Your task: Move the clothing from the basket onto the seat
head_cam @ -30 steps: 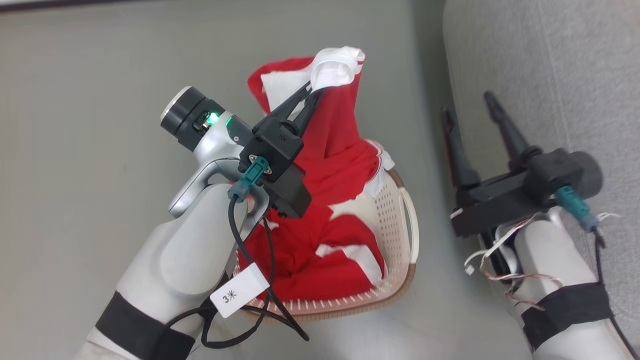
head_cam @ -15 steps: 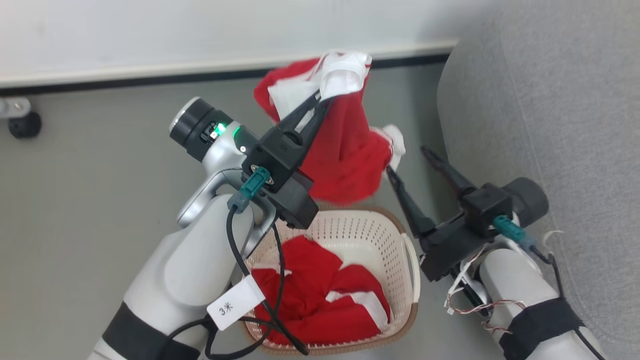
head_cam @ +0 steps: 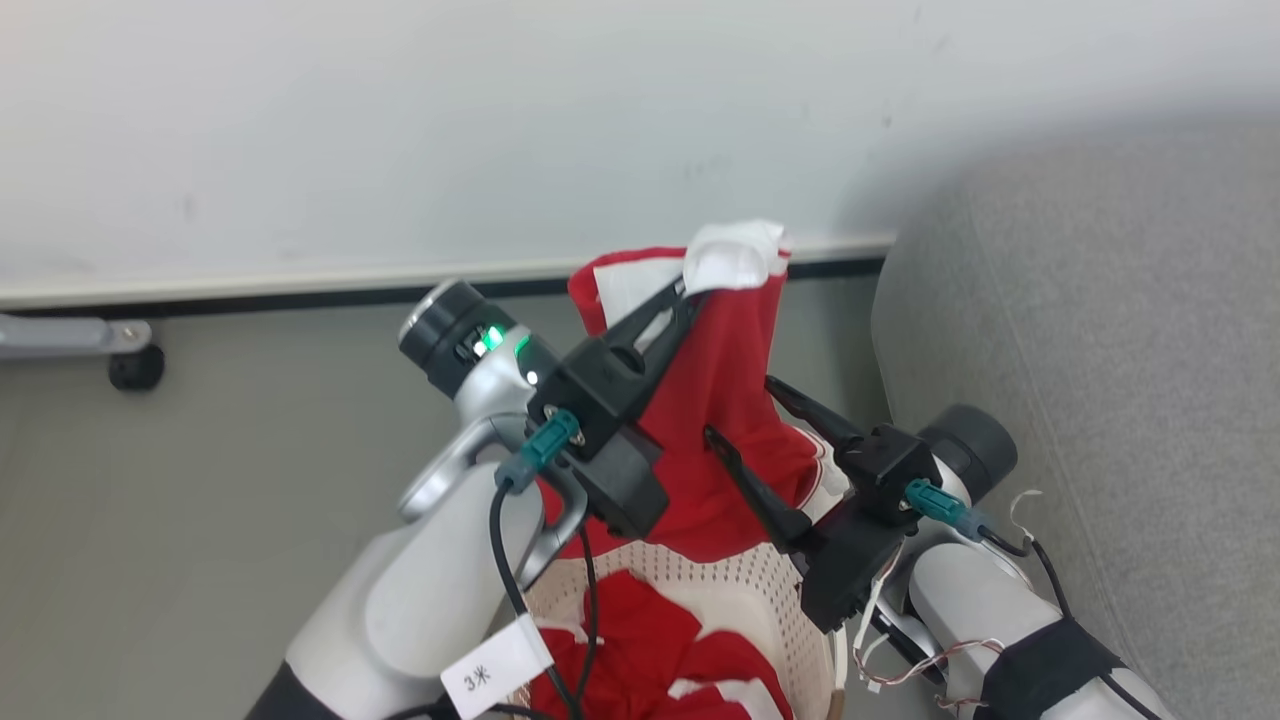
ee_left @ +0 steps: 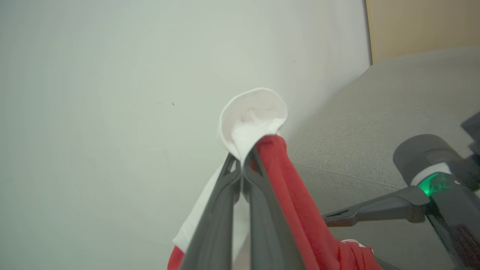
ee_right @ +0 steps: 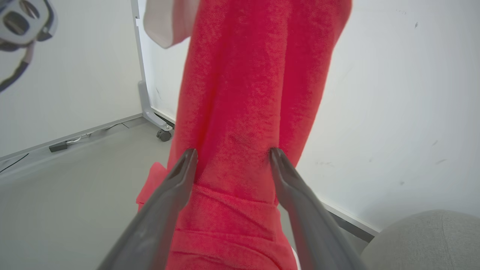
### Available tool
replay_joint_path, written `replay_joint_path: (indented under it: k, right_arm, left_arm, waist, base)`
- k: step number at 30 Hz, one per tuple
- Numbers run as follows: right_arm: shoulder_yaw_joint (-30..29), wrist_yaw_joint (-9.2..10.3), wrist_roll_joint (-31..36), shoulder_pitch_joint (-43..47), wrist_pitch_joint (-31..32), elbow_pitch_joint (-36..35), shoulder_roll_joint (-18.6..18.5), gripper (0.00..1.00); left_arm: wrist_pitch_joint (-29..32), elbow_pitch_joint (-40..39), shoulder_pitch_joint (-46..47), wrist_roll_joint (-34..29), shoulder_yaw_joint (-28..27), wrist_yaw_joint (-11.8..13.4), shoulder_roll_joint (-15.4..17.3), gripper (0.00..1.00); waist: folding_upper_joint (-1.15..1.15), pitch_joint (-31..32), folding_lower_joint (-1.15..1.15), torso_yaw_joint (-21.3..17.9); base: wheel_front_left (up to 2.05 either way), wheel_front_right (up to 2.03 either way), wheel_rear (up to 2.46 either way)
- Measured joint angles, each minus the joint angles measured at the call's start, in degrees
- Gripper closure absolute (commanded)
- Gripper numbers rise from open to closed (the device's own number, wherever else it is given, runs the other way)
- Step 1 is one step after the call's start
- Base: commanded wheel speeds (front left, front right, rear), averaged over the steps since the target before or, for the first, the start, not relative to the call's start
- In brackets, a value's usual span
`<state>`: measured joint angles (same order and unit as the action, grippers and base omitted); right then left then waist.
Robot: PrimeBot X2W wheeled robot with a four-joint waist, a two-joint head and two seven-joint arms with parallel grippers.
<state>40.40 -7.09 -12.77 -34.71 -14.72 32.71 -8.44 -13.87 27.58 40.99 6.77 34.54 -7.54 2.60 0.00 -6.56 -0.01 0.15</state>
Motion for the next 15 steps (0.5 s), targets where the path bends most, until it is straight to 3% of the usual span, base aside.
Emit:
replay_joint_path:
  k: [15]
  right_arm:
    - [7.49,0.0,-7.54,3.04,0.0,2.09,-0.66,0.0]
  left_arm:
    - [3.28,-8.37,-6.33,2.29,1.51,0.0,0.12,1.0]
  waist:
    - [0.0,9.45,0.0,1.9]
  base:
    - [0.0,0.0,0.0]
